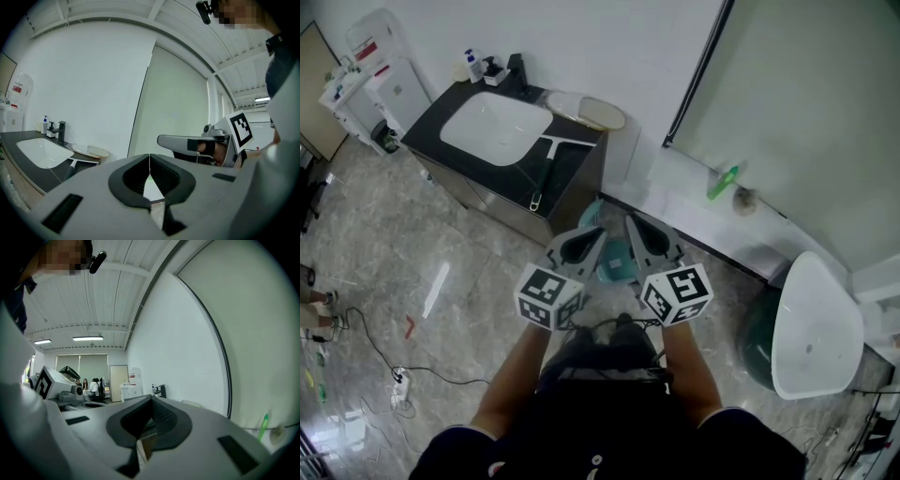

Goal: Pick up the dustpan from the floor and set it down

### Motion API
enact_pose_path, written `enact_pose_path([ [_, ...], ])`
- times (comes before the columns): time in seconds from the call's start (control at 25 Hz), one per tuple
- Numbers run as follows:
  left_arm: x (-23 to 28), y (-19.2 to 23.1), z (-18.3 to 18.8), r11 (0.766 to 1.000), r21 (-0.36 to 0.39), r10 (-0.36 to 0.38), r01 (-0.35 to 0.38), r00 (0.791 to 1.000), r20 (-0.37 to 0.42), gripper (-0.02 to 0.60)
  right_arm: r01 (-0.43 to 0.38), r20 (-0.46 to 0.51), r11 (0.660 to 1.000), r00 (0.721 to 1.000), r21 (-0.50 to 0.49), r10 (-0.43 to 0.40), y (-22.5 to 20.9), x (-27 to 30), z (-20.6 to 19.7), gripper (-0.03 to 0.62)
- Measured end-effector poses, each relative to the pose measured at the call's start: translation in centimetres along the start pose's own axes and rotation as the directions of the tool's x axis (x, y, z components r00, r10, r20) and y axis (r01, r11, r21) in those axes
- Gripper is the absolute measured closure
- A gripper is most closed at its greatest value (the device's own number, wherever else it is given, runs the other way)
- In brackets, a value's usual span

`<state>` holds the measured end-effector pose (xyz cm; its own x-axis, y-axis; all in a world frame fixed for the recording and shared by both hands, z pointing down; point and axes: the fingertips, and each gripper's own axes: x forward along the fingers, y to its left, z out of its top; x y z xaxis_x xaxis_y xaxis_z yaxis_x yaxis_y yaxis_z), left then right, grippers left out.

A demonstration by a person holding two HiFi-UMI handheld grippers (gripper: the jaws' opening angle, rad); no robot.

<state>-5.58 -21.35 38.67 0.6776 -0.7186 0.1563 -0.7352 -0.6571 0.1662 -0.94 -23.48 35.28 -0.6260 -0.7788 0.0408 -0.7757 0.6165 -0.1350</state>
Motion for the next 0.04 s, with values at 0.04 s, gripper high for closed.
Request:
enact_pose_path([
  [0.04,0.04,-0.07,0.03,1.000,0.000,-0.001,0.001,1.000,0.000,0.568,0.000,-0.001,1.000,1.000,0.000,0.000,-0.03,-0.04,0.01,0.588],
])
